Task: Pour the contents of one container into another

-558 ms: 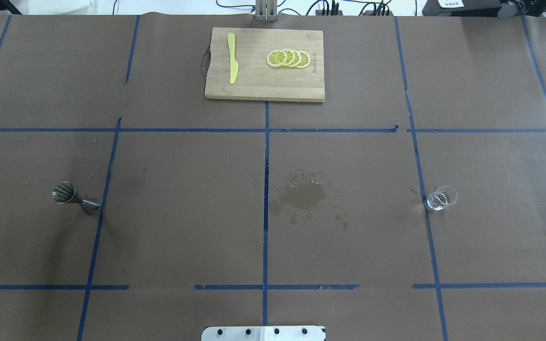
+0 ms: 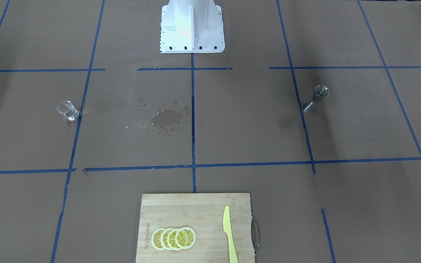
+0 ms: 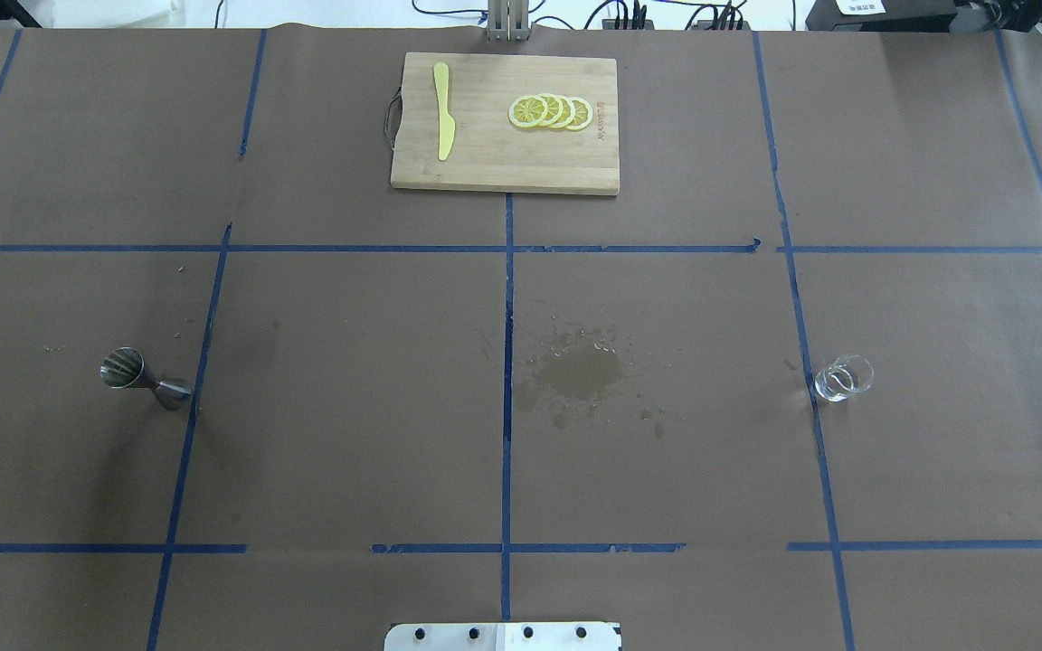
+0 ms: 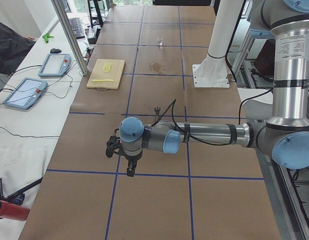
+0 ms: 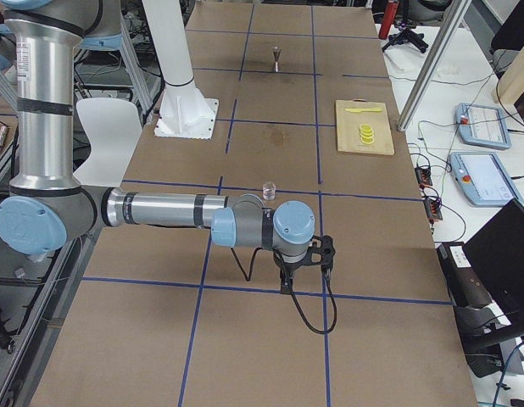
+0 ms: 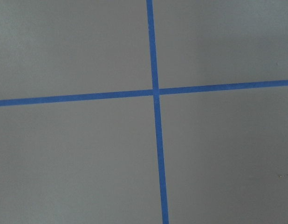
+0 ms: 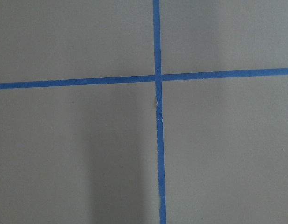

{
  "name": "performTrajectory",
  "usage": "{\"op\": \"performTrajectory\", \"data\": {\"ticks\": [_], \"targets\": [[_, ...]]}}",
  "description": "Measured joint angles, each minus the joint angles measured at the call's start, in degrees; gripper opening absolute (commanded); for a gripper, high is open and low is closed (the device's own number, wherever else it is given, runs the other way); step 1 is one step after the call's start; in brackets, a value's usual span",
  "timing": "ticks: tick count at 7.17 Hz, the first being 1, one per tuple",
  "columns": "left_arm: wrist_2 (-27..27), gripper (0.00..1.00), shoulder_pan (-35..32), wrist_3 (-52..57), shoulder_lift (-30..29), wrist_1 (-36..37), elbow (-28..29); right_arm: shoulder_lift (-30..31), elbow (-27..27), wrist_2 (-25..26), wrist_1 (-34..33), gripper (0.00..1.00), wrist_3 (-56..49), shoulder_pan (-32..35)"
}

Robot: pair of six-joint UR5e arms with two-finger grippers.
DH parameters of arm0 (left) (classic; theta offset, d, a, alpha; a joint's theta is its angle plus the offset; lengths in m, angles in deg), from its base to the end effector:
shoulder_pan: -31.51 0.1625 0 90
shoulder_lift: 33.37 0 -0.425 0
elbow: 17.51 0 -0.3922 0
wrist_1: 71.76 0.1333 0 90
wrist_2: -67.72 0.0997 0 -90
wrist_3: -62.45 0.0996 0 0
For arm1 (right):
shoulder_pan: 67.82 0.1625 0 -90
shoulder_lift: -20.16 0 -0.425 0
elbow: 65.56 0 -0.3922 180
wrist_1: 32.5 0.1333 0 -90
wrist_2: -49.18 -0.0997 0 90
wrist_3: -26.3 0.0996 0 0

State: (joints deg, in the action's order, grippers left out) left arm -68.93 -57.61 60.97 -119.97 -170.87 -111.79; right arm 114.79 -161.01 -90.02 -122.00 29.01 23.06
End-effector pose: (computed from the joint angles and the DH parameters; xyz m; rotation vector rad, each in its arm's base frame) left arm -0.0535 -0.4779 0.6308 0.1478 0.8153 0.0611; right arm 0.0649 -0.4581 0.6433 0.0079 -0.8590 0.0489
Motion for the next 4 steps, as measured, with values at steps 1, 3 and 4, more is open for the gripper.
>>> {"op": "performTrajectory", "data": {"ticks": [1,3,4], "targets": [[0.1,1.00,0.0,-0.1,-0.3,-1.7,-0.6,-0.1,-0.4,0.0,0.0,1.00,0.0,0.0],[0.1,1.00,0.0,-0.3,-1.8,-3.5,-3.8,-0.1,-0.9,0.0,0.1,1.00,0.0,0.0],[0.3,1.00,0.1,-0.4,-2.9,-3.8,-5.8,-0.1,-1.1,0.0,0.1,1.00,0.0,0.0]]}}
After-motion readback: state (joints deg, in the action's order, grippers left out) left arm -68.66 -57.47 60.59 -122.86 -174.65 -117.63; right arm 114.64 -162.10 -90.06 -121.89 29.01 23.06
